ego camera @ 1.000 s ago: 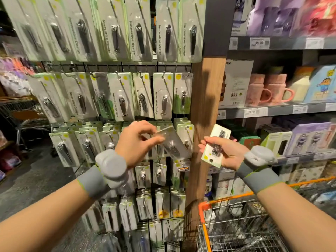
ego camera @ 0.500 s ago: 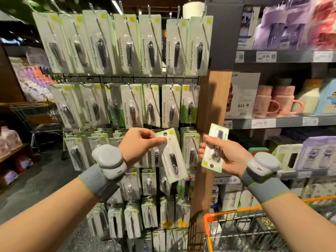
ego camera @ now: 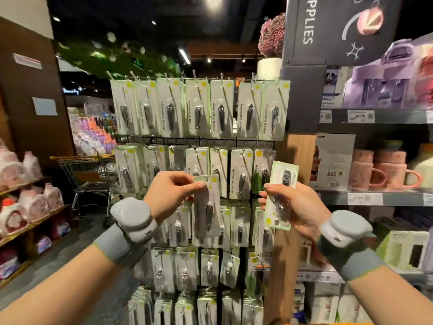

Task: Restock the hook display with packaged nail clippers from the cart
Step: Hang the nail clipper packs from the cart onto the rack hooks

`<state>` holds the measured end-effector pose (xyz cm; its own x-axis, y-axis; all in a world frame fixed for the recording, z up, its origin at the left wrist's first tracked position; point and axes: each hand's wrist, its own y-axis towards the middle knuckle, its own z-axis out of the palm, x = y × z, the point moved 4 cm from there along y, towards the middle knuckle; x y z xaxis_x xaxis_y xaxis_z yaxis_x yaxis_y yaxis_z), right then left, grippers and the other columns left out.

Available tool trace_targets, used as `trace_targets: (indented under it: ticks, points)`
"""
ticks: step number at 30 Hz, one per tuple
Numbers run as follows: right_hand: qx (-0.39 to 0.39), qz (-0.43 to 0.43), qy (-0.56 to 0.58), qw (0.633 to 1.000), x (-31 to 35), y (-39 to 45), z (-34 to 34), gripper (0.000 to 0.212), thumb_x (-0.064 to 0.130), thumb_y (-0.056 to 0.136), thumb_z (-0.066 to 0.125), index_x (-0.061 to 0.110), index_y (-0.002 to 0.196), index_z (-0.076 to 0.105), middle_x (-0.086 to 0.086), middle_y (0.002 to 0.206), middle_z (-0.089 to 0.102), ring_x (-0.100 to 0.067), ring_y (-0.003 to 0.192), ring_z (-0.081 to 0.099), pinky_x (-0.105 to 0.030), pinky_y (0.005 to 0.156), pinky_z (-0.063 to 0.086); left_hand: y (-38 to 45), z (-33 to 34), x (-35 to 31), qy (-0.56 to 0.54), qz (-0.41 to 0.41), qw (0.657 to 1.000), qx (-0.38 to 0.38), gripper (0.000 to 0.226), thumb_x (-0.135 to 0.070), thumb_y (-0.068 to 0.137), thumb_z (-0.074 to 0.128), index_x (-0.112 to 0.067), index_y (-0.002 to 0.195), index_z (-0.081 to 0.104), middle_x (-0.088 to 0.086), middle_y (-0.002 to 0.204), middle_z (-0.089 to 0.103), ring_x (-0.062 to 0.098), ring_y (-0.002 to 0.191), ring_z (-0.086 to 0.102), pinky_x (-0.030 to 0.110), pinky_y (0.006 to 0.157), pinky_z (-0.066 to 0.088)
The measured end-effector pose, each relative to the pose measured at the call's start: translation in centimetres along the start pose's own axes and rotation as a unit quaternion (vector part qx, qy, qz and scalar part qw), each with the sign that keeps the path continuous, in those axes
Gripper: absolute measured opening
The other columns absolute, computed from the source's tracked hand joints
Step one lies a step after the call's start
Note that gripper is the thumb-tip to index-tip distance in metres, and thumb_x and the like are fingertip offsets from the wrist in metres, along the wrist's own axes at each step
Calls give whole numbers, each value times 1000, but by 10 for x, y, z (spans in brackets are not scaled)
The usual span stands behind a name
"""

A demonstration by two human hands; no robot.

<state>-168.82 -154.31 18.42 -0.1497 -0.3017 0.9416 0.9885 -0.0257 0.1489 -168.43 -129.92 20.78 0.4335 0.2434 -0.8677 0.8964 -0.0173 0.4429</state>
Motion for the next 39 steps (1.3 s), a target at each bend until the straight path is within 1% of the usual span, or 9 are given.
trace_targets:
  ticks: [6, 12, 15, 18, 24, 27, 29, 33, 39]
  points:
    - [22, -58, -41, 997, 5, 7, 30, 23, 0, 75, 71, -9, 95, 63, -22, 80, 68, -27, 65, 67, -33, 60, 55, -4, -36, -3, 0, 8, 1000, -8, 22, -6, 77, 73, 14, 74, 63, 5, 52, 57, 9, 43, 45, 14, 43, 37]
    - [50, -85, -105, 990, 5, 15, 78, 41, 12, 68, 81, -4, 101, 61, -19, 93, 72, -33, 91, 69, -45, 86, 54, 0, -74, -1, 44, 24, 999, 12, 18, -10, 76, 72, 6, 70, 68, 10, 59, 61, 11, 52, 53, 16, 52, 45]
    - [92, -91, -129, 983, 12, 14, 111, 69, 27, 51, 82, -4, 109, 63, -16, 99, 72, -26, 93, 69, -39, 86, 55, 14, -93, -12, 40, 45, 998, 4, 15, -19, 71, 74, -8, 61, 70, 9, 59, 64, 15, 56, 56, 24, 57, 47]
    - [110, -113, -114, 981, 16, 16, 143, 63, 20, 52, 78, -5, 108, 63, -18, 103, 70, -26, 93, 68, -37, 82, 57, 32, -97, -31, 2, 68, 998, -3, 17, -10, 76, 73, -3, 62, 66, 10, 56, 63, 15, 52, 55, 24, 55, 49]
    - [51, -171, -85, 980, 30, 22, 172, 33, 9, 68, 77, 1, 95, 59, -13, 89, 73, -22, 84, 70, -41, 73, 58, 58, -87, -59, -38, 119, 991, 40, 18, -5, 81, 70, -5, 64, 64, 3, 54, 61, 10, 48, 56, 20, 50, 50]
    - [-12, -185, -89, 979, 34, 23, 171, 82, 29, 50, 88, -9, 113, 52, -30, 110, 62, -36, 99, 64, -54, 84, 53, 66, -85, -58, -72, 118, 988, 62, 11, 0, 86, 62, -1, 75, 66, 7, 63, 64, 15, 56, 60, 24, 61, 56]
    - [-33, -193, -76, 978, 38, 25, 166, 65, 23, 50, 87, -4, 101, 57, -28, 98, 64, -33, 84, 64, -49, 78, 51, 74, -88, -48, -102, 85, 989, 69, 14, 7, 90, 52, 1, 87, 65, 15, 75, 65, 16, 55, 62, 24, 60, 56]
    - [-53, -193, -56, 978, 42, 31, 154, 22, 9, 76, 73, 7, 89, 56, -15, 79, 62, -15, 56, 61, -28, 48, 52, 92, -98, -16, 132, 90, 987, 22, 21, 5, 85, 55, -14, 88, 66, 12, 98, 70, 23, 82, 68, 40, 82, 57]
    - [-67, -191, -73, 977, 39, 42, 150, 34, 13, 74, 77, 8, 97, 53, -14, 83, 64, -20, 68, 63, -30, 52, 52, 82, -79, -21, 386, 183, 903, 37, 22, -14, 87, 59, -13, 109, 61, 3, 108, 67, 23, 103, 59, 37, 93, 48]
